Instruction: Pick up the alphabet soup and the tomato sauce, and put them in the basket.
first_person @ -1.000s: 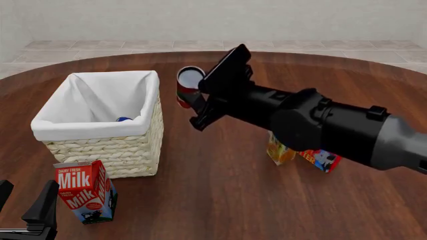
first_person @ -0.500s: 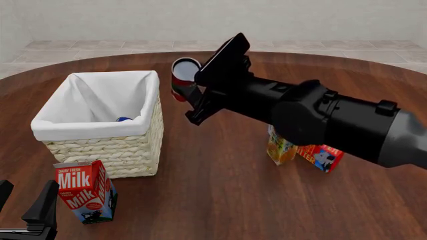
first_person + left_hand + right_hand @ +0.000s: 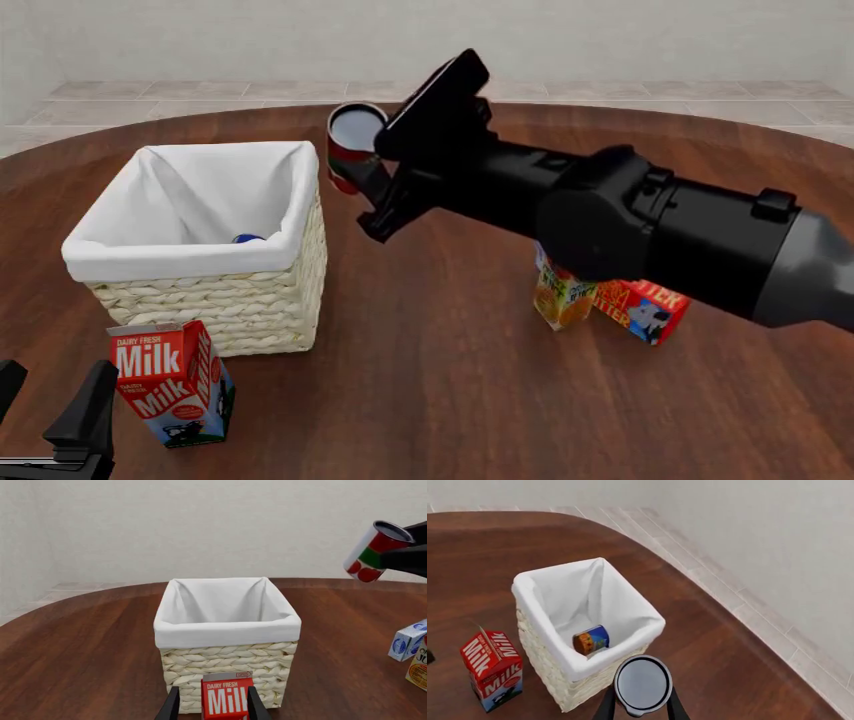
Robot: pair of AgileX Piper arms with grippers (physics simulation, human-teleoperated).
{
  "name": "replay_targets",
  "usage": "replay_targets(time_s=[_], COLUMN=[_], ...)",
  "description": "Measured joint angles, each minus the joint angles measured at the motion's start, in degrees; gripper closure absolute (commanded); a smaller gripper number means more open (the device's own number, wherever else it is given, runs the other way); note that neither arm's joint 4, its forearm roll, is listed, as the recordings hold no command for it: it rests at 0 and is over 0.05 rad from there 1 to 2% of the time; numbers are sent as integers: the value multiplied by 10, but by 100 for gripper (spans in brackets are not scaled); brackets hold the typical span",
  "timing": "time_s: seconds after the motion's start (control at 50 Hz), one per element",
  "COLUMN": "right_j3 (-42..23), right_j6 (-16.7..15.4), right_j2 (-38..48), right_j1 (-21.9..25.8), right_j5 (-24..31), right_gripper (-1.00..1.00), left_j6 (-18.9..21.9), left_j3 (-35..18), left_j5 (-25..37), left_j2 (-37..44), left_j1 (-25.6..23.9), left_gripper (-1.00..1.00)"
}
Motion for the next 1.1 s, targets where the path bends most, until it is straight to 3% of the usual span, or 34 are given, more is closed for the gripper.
replay_targets(time_s=[1.1], right_j3=[-65], right_j6=[-17], right_j2=[43], right_j1=[24], right_j5=[19], right_gripper=[100], left_j6=[0], left_j3=[0], left_j5=[0], left_j2=[0], left_j1=[0], left_gripper=[-100])
